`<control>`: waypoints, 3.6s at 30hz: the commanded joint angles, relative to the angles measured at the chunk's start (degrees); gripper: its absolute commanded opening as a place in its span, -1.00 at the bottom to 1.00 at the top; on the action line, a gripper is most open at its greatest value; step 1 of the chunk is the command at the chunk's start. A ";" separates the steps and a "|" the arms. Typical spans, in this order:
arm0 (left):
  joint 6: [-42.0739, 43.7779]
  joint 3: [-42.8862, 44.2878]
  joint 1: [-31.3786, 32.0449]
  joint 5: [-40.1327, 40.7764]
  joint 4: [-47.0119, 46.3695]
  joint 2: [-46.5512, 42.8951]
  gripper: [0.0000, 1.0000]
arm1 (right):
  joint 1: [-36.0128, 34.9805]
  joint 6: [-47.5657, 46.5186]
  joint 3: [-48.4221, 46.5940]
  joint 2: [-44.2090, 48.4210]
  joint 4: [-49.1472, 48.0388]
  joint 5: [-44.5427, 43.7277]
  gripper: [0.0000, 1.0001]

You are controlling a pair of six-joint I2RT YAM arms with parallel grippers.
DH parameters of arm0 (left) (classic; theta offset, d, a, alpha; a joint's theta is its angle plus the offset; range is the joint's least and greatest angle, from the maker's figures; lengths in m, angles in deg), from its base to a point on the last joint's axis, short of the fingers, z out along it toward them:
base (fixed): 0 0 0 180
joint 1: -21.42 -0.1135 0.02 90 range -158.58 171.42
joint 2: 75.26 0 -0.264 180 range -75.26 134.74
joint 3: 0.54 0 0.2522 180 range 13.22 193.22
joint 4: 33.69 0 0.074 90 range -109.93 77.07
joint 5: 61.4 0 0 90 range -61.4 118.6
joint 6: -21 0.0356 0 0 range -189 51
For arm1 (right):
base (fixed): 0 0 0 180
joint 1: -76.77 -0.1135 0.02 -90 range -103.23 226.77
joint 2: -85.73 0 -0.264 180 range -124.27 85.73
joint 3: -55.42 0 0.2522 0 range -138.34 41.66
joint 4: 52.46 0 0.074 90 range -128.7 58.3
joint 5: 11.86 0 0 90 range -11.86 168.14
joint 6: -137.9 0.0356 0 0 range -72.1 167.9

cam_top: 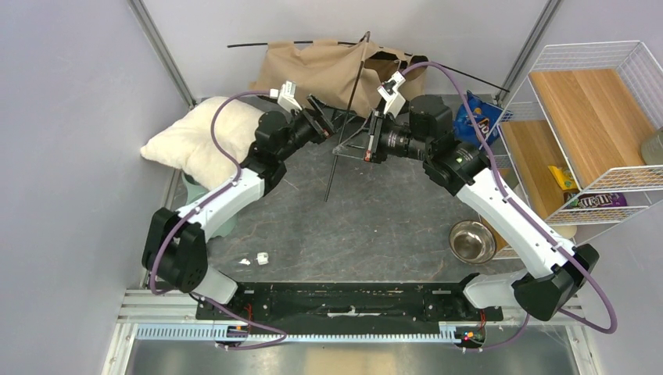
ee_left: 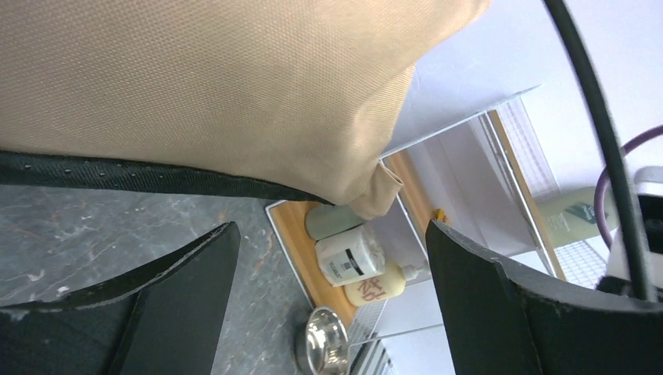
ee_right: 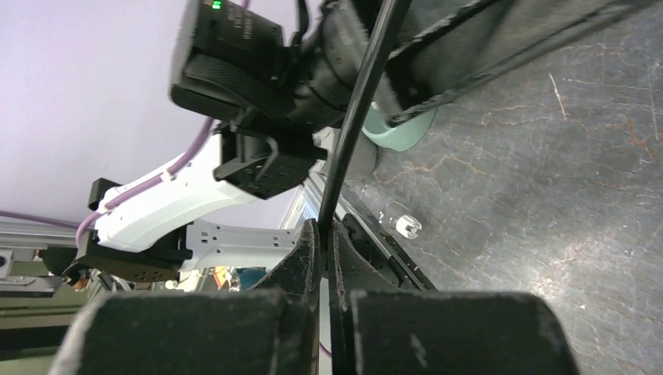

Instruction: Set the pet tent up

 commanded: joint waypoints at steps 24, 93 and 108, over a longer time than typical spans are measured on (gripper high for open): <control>-16.18 6.46 3.66 13.13 -12.87 11.59 0.27 | 0.38 8.80 -0.04 -1.86 -14.97 2.73 -1.00; 15.35 -9.06 -1.00 -17.18 19.49 -8.45 -0.96 | 2.94 8.79 11.38 -0.18 -28.16 -39.17 -1.00; 22.30 -9.59 -1.00 -17.22 27.22 -8.59 -0.96 | 3.01 14.26 8.83 -1.91 -31.63 -48.01 -1.00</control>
